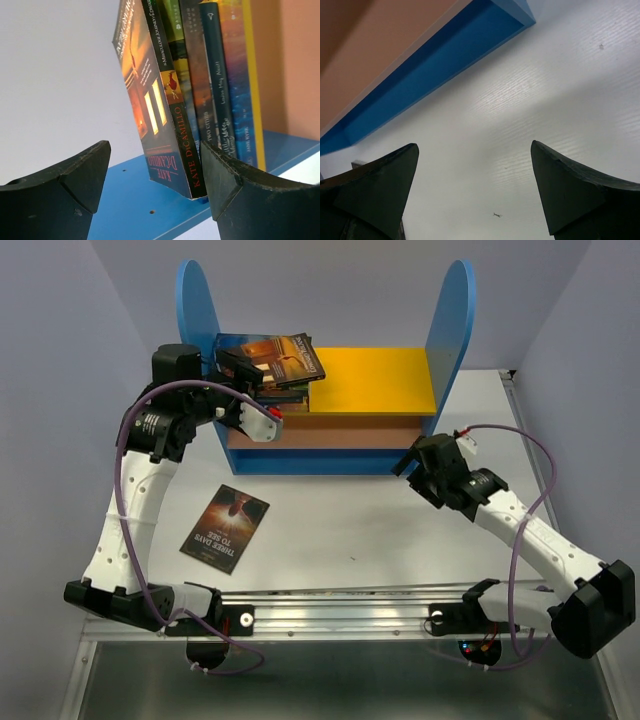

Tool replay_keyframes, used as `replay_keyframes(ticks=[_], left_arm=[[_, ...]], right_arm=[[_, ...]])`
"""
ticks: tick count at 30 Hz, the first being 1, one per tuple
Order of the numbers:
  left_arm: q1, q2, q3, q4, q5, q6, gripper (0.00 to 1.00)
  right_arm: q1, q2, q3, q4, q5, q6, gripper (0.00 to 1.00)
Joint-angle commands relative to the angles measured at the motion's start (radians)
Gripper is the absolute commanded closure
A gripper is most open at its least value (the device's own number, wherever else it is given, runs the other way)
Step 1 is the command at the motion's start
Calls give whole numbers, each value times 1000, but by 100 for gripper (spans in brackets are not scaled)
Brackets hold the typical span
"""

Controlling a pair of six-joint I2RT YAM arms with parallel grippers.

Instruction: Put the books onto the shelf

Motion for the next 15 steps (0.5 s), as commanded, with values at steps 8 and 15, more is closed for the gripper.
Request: replay_keyframes(ticks=[8,15], left_arm=[[10,-20,-40,30,-3,-143,13],[13,-49,-70,42,14,-195,1]], right_arm=[[95,47,138,122,-97,-261,0],[224,72,189,166,-109,-385,0]])
